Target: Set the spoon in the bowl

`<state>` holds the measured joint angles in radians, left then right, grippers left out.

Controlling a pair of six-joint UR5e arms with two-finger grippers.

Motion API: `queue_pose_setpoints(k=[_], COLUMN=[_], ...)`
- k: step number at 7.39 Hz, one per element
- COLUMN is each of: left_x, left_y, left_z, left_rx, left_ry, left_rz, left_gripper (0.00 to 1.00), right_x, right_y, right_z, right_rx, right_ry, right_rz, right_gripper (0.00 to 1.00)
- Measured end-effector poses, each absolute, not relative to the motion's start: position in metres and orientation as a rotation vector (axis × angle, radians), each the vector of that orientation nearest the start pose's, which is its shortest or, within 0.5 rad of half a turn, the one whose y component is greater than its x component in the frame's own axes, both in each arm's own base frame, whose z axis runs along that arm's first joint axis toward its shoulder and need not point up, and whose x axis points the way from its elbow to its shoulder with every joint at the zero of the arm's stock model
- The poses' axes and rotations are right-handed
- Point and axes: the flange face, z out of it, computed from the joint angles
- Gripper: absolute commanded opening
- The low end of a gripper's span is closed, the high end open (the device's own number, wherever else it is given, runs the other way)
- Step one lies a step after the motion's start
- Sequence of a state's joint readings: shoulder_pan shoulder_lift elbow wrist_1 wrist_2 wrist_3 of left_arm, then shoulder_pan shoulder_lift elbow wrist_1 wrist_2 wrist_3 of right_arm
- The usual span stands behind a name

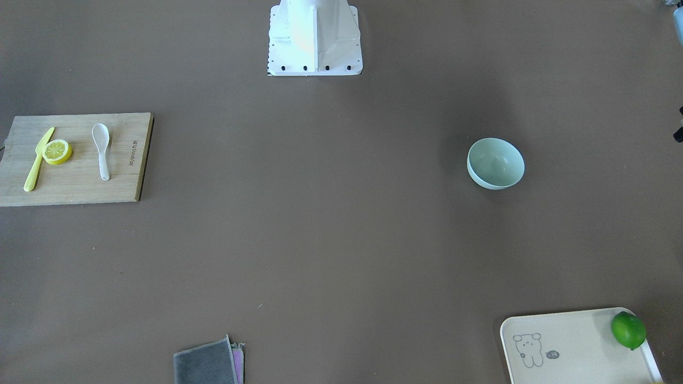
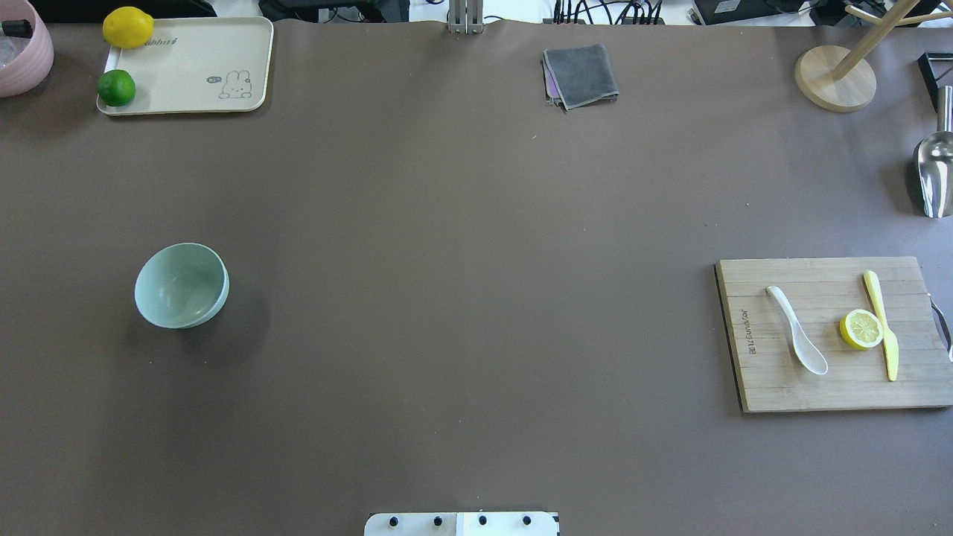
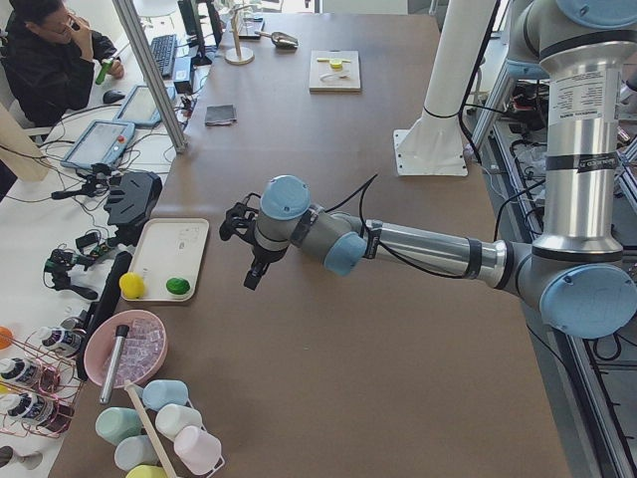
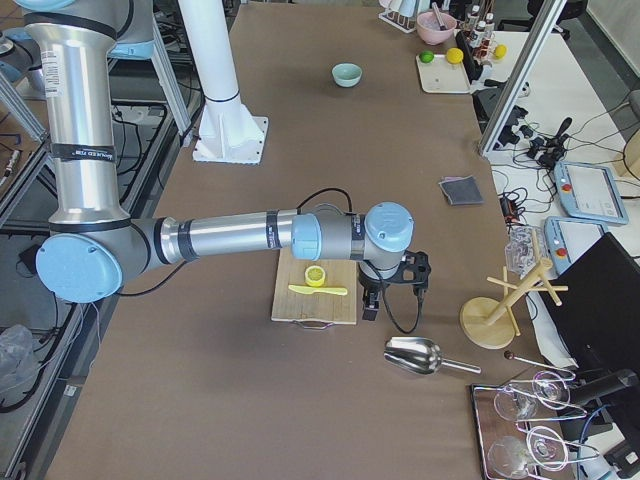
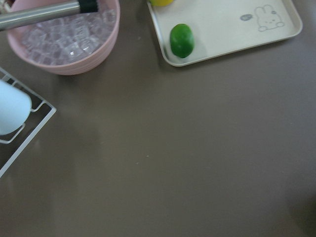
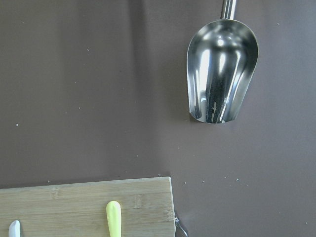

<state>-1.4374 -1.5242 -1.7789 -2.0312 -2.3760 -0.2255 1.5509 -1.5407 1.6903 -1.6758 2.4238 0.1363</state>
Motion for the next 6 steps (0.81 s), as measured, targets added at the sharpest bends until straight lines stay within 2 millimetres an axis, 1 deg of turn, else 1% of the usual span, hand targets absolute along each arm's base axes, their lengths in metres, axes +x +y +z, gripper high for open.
queue_pose_setpoints(k=[2, 3, 4, 5, 6], left_x=[0.054, 0.08, 0.104, 0.123, 0.137], left_y=[-0.508, -0.51, -0.508, -0.504, -0.501], left_z=[0.501, 0.493, 0.488, 0.486, 0.486], left_rx=[0.376, 0.343, 0.317, 0.286, 0.265], left_ry=[0.957, 0.999, 1.039, 1.071, 1.087], left_rz=[0.133, 0.106, 0.074, 0.043, 0.032], left_gripper=[0.98, 0.98, 0.98, 0.98, 0.98], right_x=[0.048, 0.047, 0.044, 0.033, 0.023], right_y=[-0.505, -0.505, -0.507, -0.51, -0.512], right_z=[0.588, 0.582, 0.572, 0.563, 0.559], right_rx=[-0.02, -0.009, 0.009, 0.017, 0.018], right_ry=[-0.854, -0.857, -0.859, -0.856, -0.853], right_rz=[0.089, 0.082, 0.064, 0.036, 0.015], right_gripper=[1.0, 1.0, 1.0, 1.0, 1.0])
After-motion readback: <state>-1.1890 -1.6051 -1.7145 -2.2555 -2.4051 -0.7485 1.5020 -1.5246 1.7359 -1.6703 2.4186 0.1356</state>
